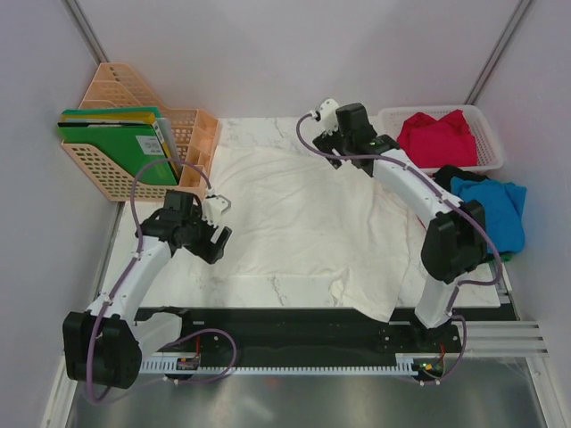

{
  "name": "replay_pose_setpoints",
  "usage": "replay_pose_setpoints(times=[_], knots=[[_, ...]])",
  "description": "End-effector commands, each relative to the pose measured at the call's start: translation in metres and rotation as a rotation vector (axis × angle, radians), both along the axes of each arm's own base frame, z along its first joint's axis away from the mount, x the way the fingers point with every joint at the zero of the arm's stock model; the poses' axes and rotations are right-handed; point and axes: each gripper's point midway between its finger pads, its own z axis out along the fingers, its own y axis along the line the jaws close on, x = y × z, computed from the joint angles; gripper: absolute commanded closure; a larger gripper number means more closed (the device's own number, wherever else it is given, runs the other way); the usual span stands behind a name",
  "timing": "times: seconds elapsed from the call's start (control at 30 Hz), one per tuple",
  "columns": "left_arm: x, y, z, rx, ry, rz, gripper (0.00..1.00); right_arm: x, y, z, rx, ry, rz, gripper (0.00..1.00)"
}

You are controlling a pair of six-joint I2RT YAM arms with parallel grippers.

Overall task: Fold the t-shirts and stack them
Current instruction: Flatten out the tshirt

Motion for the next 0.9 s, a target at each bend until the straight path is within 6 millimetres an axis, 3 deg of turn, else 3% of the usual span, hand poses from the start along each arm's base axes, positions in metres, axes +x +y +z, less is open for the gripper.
replay_pose_setpoints(times=[0.0,0.03,0.1,0.13,0.2,0.23,0.27,0.33,0.43,0.47,0.5,0.57,0.63,0.67,0.7,0.73,0.77,0.87], knots=[[0.029,-0.008,0.020,-0.010,-0.092,-0.061,0.08,-0.145,0.035,-0.049,0.275,0.620,0.373,0.02],[0.037,-0.009,0.014,-0.005,-0.074,-0.072,0.07,-0.161,0.034,-0.052,0.300,0.667,0.390,0.02],[0.062,-0.018,0.028,-0.030,-0.111,-0.099,0.07,-0.180,0.026,-0.067,0.337,0.676,0.352,0.02],[0.081,-0.023,0.041,-0.044,-0.134,-0.104,0.07,-0.169,0.007,-0.073,0.288,0.606,0.236,0.02],[0.098,-0.033,0.024,-0.076,-0.057,-0.112,0.07,-0.152,-0.004,-0.077,0.280,0.468,0.169,0.02],[0.112,-0.037,0.032,-0.090,-0.072,-0.115,0.08,-0.141,-0.016,-0.077,0.239,0.415,0.108,0.02],[0.118,-0.042,0.017,-0.105,-0.023,-0.114,0.08,-0.130,-0.017,-0.083,0.226,0.404,0.092,0.06],[0.130,-0.049,0.016,-0.124,-0.023,-0.116,0.09,-0.108,-0.014,-0.075,0.221,0.379,0.074,0.17],[0.127,-0.059,-0.004,-0.111,0.025,-0.131,0.09,-0.061,-0.006,-0.066,0.202,0.352,0.043,0.11],[0.123,-0.061,-0.008,-0.098,0.031,-0.141,0.09,-0.046,-0.008,-0.084,0.178,0.389,0.021,0.10],[0.120,-0.063,-0.011,-0.088,0.030,-0.151,0.09,-0.017,-0.001,-0.050,0.203,0.307,0.027,0.04],[0.106,-0.068,-0.024,-0.050,0.047,-0.180,0.09,0.025,0.007,-0.035,0.211,0.274,0.016,0.02],[0.095,-0.068,-0.035,-0.029,0.063,-0.194,0.09,0.049,0.011,-0.032,0.212,0.263,0.007,0.02],[0.093,-0.068,-0.037,-0.022,0.067,-0.198,0.09,0.057,0.012,-0.068,0.182,0.333,-0.009,0.02],[0.090,-0.067,-0.041,-0.017,0.075,-0.200,0.09,0.077,0.011,-0.038,0.191,0.239,-0.026,0.02],[0.088,-0.066,-0.045,-0.009,0.084,-0.200,0.09,0.083,0.010,-0.044,0.168,0.235,-0.025,0.02],[0.088,-0.065,-0.048,-0.006,0.085,-0.202,0.09,0.091,0.009,-0.062,0.146,0.235,-0.039,0.02],[0.085,-0.064,-0.053,0.003,0.099,-0.199,0.10,0.095,-0.007,-0.094,0.116,0.250,-0.089,0.02]])
